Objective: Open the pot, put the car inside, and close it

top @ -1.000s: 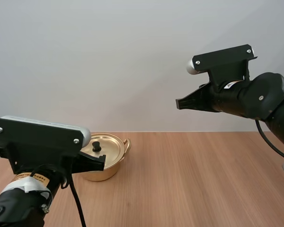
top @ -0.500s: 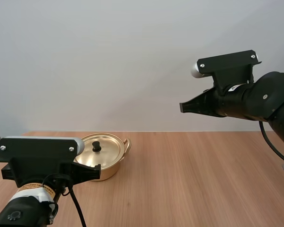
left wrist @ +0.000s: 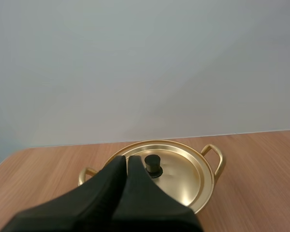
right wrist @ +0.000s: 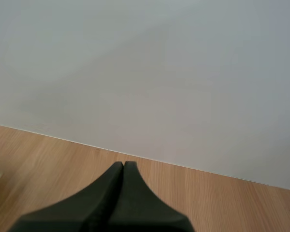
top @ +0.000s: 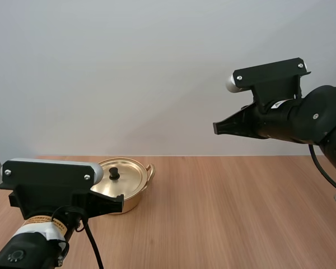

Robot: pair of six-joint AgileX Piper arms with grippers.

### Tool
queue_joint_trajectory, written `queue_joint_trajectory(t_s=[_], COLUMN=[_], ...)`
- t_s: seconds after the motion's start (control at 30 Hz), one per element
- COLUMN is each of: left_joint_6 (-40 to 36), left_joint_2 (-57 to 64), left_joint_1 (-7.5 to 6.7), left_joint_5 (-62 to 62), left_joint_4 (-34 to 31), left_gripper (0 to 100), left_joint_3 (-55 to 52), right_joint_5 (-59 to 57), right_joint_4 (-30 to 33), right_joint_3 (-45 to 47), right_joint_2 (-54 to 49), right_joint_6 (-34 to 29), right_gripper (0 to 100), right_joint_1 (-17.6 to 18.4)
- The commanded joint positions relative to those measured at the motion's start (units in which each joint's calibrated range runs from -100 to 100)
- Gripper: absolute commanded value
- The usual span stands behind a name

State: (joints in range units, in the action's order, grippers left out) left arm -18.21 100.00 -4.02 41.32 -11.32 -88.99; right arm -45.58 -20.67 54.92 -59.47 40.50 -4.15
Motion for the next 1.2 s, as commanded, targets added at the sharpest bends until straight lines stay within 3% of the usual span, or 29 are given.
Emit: queue_joint_trajectory(t_s=[0.0, 0.23, 0.67, 1.0, 1.17], left_joint_6=[0.02, 0.02, 0.02, 0.02, 0.02], left_joint_2=[0.0, 0.0, 0.0, 0.0, 0.0], left_joint_1=[0.02, 0.09, 0.23, 0.23, 0.23], left_joint_5=[-0.28, -17.6, -15.72, -15.9, -15.9], left_joint_4=[-0.04, -0.04, 0.95, 0.95, 0.95], left_gripper=[3, 3, 3, 3, 3], left_joint_3=[0.01, -7.41, -11.01, -11.01, -11.01], right_joint_5=[0.47, 0.83, 2.74, 6.94, 7.76], right_joint_4=[-0.01, 0.72, -0.39, -4.48, -2.81], right_joint_3=[-0.05, -0.05, 3.19, 14.92, 21.62], right_joint_2=[-0.1, -0.1, -2.53, -12.07, -24.33], right_joint_6=[0.06, 0.06, 0.06, 0.06, 0.06], right_gripper=[0, 0, 0, 0, 0], right_joint_1=[0.0, 0.0, 0.0, 0.09, 0.91])
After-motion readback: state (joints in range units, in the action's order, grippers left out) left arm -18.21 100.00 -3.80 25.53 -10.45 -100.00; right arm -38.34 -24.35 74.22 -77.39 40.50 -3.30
